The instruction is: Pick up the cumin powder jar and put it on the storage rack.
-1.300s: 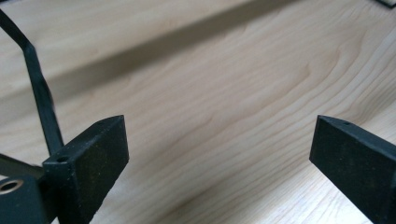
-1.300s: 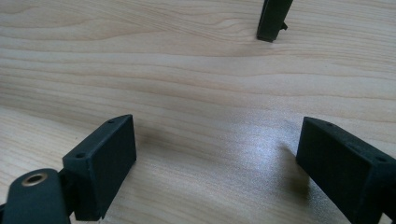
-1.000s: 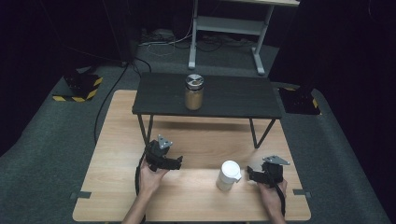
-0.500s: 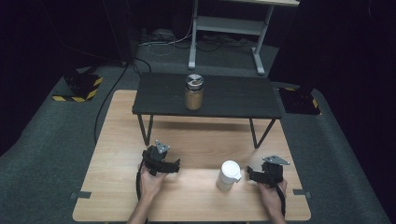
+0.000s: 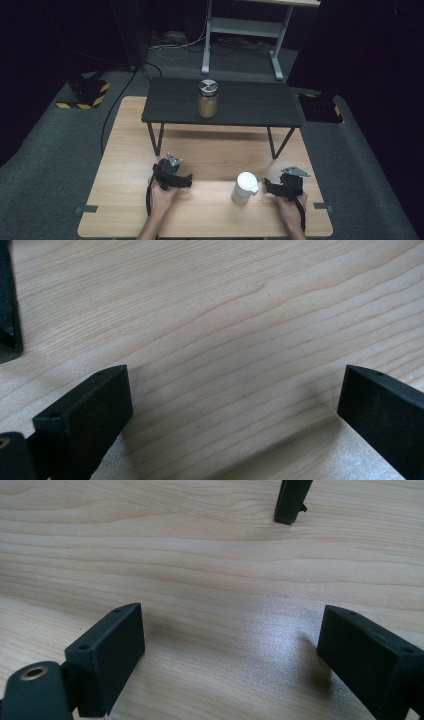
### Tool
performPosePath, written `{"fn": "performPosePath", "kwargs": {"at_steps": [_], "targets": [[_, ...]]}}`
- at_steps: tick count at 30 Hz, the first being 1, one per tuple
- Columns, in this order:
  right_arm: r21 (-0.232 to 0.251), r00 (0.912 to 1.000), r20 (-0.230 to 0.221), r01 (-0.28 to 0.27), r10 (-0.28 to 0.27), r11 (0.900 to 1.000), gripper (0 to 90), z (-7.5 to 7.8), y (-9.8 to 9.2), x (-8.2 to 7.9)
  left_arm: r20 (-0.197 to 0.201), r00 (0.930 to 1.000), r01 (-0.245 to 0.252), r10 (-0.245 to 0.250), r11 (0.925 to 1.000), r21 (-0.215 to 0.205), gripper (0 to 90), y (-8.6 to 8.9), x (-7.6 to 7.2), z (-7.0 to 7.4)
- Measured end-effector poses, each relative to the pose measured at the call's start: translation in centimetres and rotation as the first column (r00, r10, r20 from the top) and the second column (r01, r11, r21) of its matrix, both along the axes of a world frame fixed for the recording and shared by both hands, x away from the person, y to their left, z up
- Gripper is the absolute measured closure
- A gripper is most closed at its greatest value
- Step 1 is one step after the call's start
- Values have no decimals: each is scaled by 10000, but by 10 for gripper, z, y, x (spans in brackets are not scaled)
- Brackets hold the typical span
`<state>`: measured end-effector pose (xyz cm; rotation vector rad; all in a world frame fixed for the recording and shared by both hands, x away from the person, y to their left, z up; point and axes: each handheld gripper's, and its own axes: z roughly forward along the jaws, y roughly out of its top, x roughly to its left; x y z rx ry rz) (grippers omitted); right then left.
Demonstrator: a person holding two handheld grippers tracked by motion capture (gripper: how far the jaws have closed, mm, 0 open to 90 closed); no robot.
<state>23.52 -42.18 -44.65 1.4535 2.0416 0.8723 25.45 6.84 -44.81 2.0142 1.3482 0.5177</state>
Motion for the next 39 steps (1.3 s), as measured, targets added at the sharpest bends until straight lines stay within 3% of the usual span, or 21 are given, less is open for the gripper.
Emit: {"fn": "performPosePath", "kwargs": {"at_steps": [6,13,15,18,39], "targets": [[-3,10000,1,3,-3,10000,110,0,0,0,205,9998,13,-14,10000,78,5,0,-4,-4],[-4,10000,0,7,-7,10000,110,0,0,0,203,9998,-69,79,9987,-499,11,9,-5,-6],[-3,10000,0,7,-7,10000,110,0,0,0,244,9996,-142,153,9990,-432,24,8,-6,-6],[-4,10000,-1,8,-8,10000,109,0,0,0,288,9995,-165,161,9998,144,26,-3,-7,-4],[-6,10000,-6,85,-85,10000,107,0,2,0,305,9994,-184,180,9997,131,26,-3,-7,-5]]}}
